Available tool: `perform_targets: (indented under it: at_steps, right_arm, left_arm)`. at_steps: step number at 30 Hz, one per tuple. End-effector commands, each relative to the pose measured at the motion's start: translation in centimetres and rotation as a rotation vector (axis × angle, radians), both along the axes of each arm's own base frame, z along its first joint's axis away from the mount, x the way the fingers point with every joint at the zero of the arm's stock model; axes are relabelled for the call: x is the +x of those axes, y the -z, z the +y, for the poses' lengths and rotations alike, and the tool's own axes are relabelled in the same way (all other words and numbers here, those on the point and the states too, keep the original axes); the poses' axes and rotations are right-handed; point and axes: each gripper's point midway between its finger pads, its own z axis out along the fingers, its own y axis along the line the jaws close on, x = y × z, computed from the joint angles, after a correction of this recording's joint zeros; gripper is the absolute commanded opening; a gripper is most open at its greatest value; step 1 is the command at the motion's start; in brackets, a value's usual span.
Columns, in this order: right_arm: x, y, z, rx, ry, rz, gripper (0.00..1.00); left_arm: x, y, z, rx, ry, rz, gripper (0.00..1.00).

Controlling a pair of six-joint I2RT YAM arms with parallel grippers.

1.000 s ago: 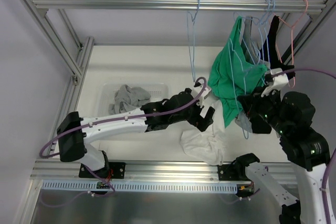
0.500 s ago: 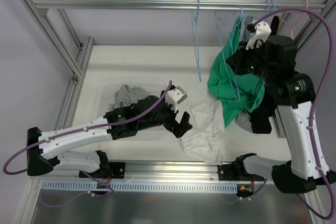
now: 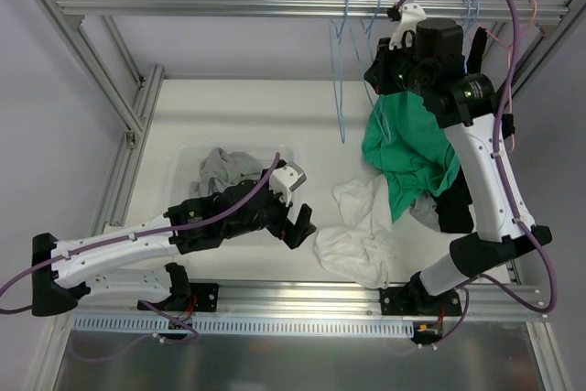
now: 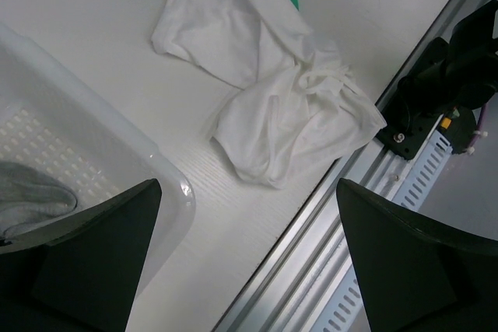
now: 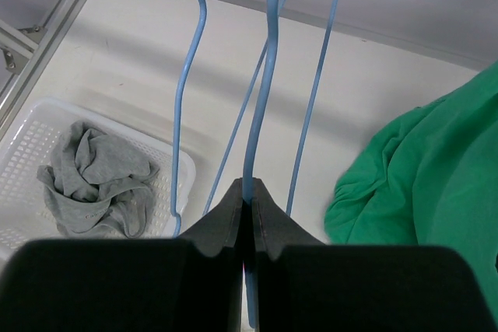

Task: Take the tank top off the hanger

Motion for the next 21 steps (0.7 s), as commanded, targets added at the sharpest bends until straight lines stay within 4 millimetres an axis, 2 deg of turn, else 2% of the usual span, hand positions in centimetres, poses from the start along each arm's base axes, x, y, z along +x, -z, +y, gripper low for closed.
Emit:
perform_targets:
  at_steps: [1,6,8,9,15,17,19,21]
  right_arm:
    - [1.2,-1.0,0.4,0.012,0.029,-0.038,0.00]
    - [1.2,1.6,0.4,-0.006,0.051,0.026,0.00]
    - [1.0,1.7,0.2,0.003,0.057,0.022,0.00]
    - [0.9,2.6,0.3,0.002,0.050,0.040,0.00]
    - [0.4,3.5,1.0,0.012,0.018,0.056,0.00]
    - [0.1,3.6,1.0,0.017,0.011,0.061,0.29]
    - [-0.5,2.8,0.8,0.026,0.009,0.041,0.43]
    - [-1.0,2.5,0.5,0.029,0.014,0.028,0.51]
  left_arm:
    - [0.0,0.5,0.0,0.003,-0.024,0.022,0.99]
    - [-0.1,1.0,0.0,0.008,-0.022,0.035,0.99]
    - [-0.2,1.1,0.0,0.008,-0.023,0.037,0.99]
    - [-0.1,1.2,0.0,0.013,-0.025,0.038,0.99]
    - [0.0,1.7,-0.5,0.027,-0.027,0.055,0.99]
    - [-0.1,1.6,-0.9,0.021,-0.021,0.063,0.99]
    - [0.0,1.5,-1.3,0.024,-0.018,0.066,0.99]
    - [0.2,1.1,-1.7,0.018,-0.020,0.057,0.99]
